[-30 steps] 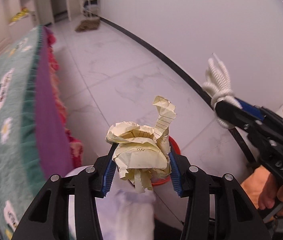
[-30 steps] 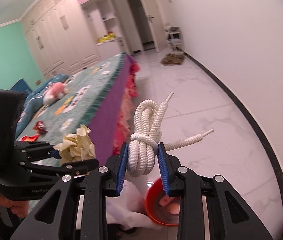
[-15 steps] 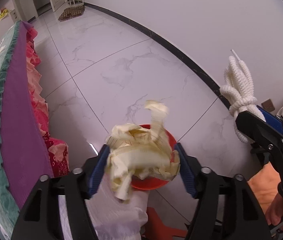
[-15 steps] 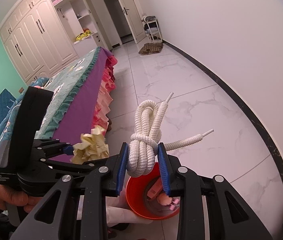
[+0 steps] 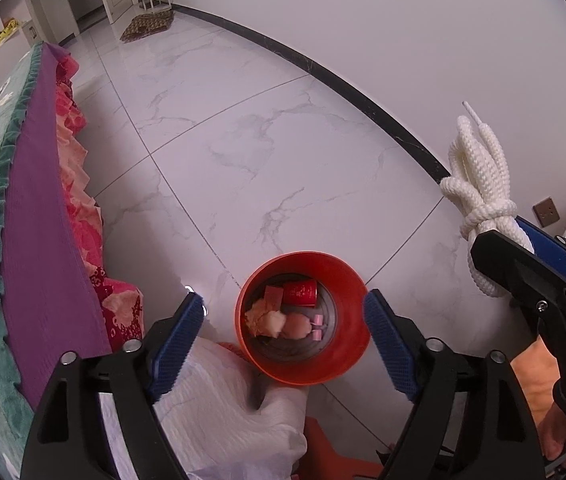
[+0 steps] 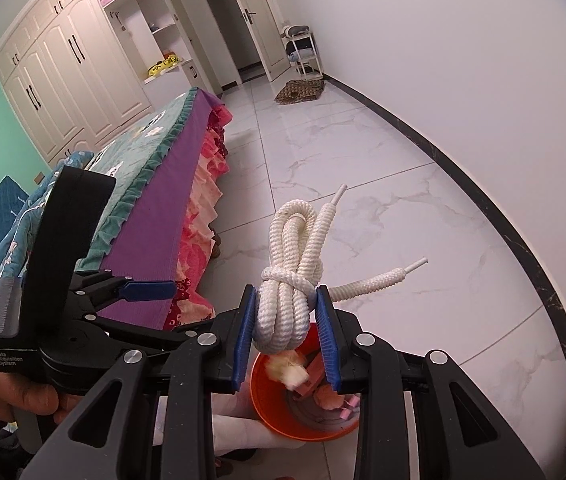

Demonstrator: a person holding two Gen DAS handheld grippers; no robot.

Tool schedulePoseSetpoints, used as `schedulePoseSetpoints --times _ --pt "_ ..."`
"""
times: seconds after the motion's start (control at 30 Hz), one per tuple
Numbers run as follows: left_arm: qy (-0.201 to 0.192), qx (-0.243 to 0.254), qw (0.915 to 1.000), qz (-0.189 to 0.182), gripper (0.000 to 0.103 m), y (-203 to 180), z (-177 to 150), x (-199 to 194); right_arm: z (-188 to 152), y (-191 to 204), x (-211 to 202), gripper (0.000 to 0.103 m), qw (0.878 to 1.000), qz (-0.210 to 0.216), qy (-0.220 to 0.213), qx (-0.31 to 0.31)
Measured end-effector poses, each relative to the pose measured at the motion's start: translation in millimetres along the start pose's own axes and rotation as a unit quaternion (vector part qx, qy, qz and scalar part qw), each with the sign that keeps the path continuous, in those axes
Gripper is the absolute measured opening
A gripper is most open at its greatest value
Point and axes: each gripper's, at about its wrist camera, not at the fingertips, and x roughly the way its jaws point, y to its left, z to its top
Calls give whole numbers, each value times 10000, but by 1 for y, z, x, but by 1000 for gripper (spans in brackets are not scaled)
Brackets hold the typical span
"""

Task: Collect trash
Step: 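Open the left gripper over the bin while the right drops the shoelace, then move both tools back over the bed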

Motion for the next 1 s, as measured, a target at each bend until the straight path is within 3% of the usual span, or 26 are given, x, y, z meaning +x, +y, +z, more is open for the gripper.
schedulePoseSetpoints --times 0.57,0.77,1.0 --pt "2 -320 9989 346 86 28 -11 -8 0 6 39 37 9995 23 301 -32" --pt "-47 -431 9984 366 86 35 -17 -17 3 16 29 37 9997 56 197 -106" --pt "-410 -536 9967 460 86 42 -27 -50 8 39 8 37 9994 205 63 -279"
